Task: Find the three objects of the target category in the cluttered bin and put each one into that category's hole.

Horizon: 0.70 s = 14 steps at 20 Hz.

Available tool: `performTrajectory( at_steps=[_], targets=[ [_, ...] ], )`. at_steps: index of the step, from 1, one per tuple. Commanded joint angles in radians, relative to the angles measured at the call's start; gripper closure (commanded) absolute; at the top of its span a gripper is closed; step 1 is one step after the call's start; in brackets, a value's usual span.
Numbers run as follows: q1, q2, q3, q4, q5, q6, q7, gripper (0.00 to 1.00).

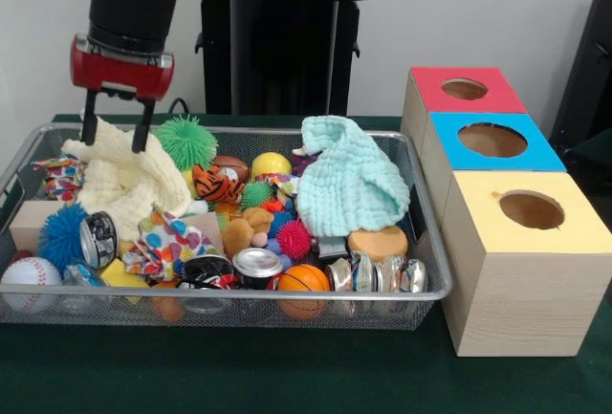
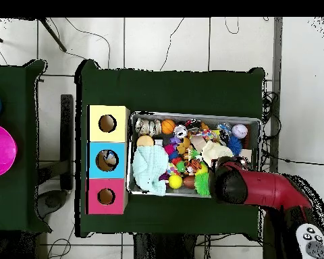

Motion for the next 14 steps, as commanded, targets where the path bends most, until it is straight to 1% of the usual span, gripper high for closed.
performTrajectory(
  at_steps=[1, 3, 4, 7, 9, 13, 14],
  targets=[
    [-0.013, -0.006, 0.141, 0.018, -0.031, 0.026, -0.059, 0.00],
    [-0.012, 0.059, 0.146, -0.049, -0.052, -0.011, -0.047, 0.00],
    [0.003, 0.083, 0.139, -0.084, -0.060, -0.025, -0.036, 0.00],
    [0.011, 0.134, 0.145, -0.142, -0.061, -0.041, -0.026, 0.00],
    [0.007, 0.139, 0.154, -0.148, -0.051, -0.035, -0.025, 0.00],
    [-0.012, 0.126, 0.178, -0.126, -0.019, 0.004, -0.027, 0.00],
    [-0.008, 0.125, 0.173, -0.129, -0.020, 0.002, -0.019, 0.00]
  ],
)
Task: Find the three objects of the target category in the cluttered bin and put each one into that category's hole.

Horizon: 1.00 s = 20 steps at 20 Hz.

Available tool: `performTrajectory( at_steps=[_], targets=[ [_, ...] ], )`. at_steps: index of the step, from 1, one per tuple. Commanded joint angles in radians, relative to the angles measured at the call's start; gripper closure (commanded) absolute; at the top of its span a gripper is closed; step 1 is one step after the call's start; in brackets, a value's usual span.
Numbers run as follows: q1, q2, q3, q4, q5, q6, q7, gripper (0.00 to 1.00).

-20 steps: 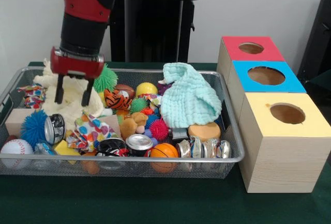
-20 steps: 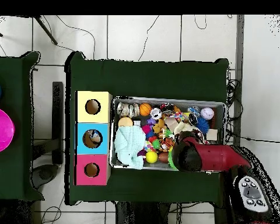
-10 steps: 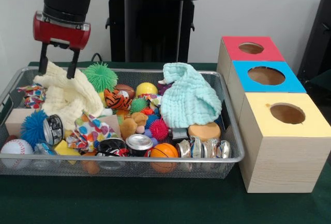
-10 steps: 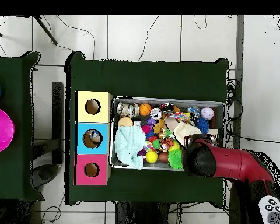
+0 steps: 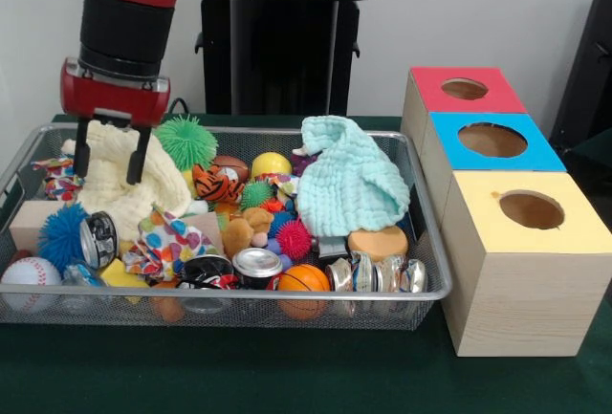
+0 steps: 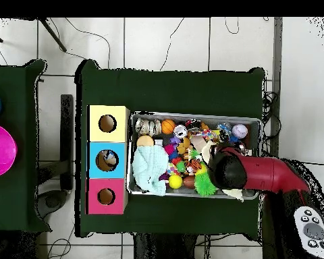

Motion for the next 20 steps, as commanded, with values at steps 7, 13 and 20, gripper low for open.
performTrajectory(
  at_steps=[7, 13, 20],
  targets=[
    [-0.036, 0.038, 0.149, -0.017, -0.003, 0.047, -0.028, 0.00],
    [-0.036, 0.064, 0.132, -0.041, -0.052, -0.004, -0.014, 0.00],
    [-0.087, 0.109, 0.185, -0.091, -0.059, 0.043, -0.092, 0.00]
  ],
)
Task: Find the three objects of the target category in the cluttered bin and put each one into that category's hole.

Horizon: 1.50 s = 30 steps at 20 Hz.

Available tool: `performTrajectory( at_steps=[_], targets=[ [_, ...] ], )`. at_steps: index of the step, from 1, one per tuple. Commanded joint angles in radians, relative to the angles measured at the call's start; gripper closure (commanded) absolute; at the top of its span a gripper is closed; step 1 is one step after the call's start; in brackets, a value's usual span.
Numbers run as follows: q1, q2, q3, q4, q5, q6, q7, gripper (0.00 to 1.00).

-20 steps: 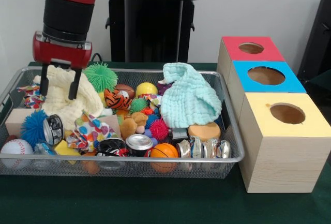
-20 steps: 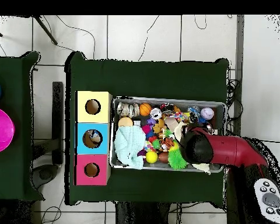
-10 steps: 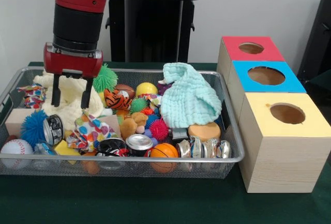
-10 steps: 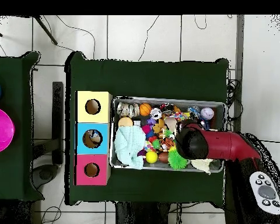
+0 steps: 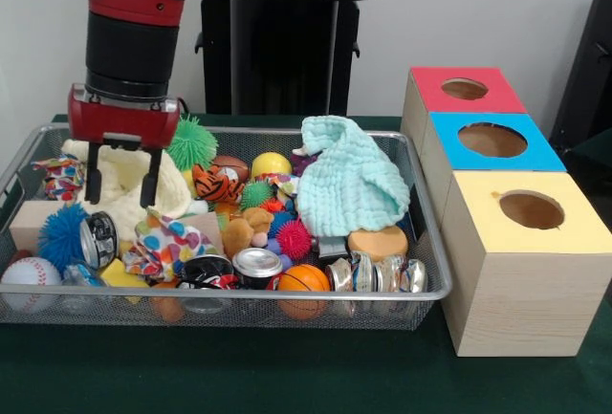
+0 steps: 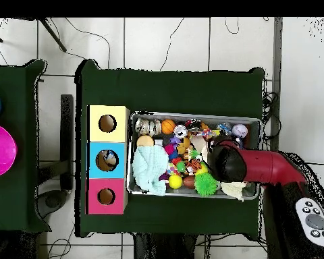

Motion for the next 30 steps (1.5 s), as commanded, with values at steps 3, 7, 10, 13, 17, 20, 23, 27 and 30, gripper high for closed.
performTrajectory(
  at_steps=[3, 7, 10, 13, 17, 20, 23, 27, 30],
  targets=[
    [0.016, 0.095, 0.050, -0.102, -0.053, 0.059, -0.033, 0.00],
    [-0.005, 0.118, 0.083, -0.139, -0.015, 0.094, -0.047, 0.00],
    [-0.023, 0.151, 0.103, -0.174, -0.010, 0.093, -0.062, 0.00],
    [0.012, 0.171, 0.061, -0.209, -0.032, 0.059, -0.020, 0.00],
    [0.060, 0.186, 0.012, -0.239, -0.038, 0.049, 0.033, 0.00],
    [0.087, 0.205, -0.013, -0.255, -0.038, 0.041, 0.058, 0.00],
    [0.110, 0.213, -0.030, -0.253, -0.033, 0.032, 0.076, 0.00],
    [0.121, 0.227, -0.055, -0.249, -0.043, 0.004, 0.078, 0.00],
    [0.120, 0.254, -0.077, -0.260, -0.068, 0.015, 0.049, 0.00]
  ],
)
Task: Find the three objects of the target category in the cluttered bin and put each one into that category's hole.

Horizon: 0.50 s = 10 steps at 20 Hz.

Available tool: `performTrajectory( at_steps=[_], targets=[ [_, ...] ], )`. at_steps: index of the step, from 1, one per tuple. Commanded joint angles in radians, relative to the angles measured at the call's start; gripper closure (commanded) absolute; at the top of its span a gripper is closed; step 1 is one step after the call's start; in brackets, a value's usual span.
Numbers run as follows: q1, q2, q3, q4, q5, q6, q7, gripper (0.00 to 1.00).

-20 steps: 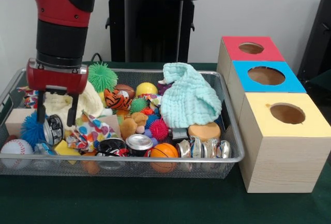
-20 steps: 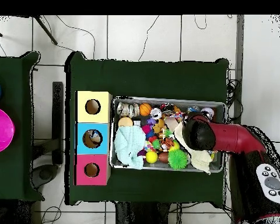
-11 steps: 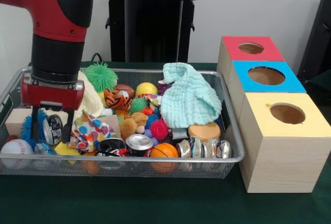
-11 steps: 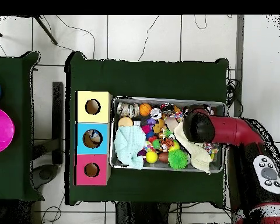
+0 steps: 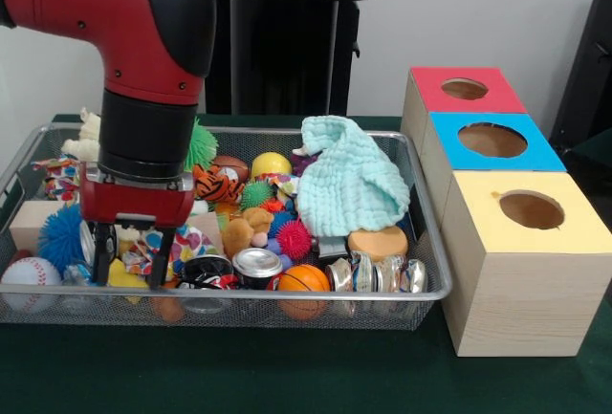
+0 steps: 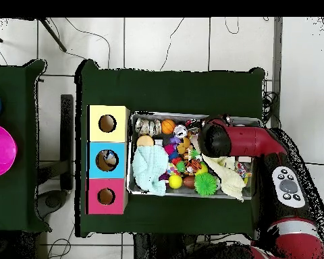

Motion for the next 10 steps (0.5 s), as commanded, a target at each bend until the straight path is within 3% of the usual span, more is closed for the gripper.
performTrajectory(
  at_steps=[1, 10],
  targets=[
    [0.011, 0.080, -0.044, -0.022, -0.069, 0.046, 0.026, 0.00],
    [-0.019, 0.054, -0.043, 0.042, -0.098, 0.056, -0.049, 0.00]
  ],
)
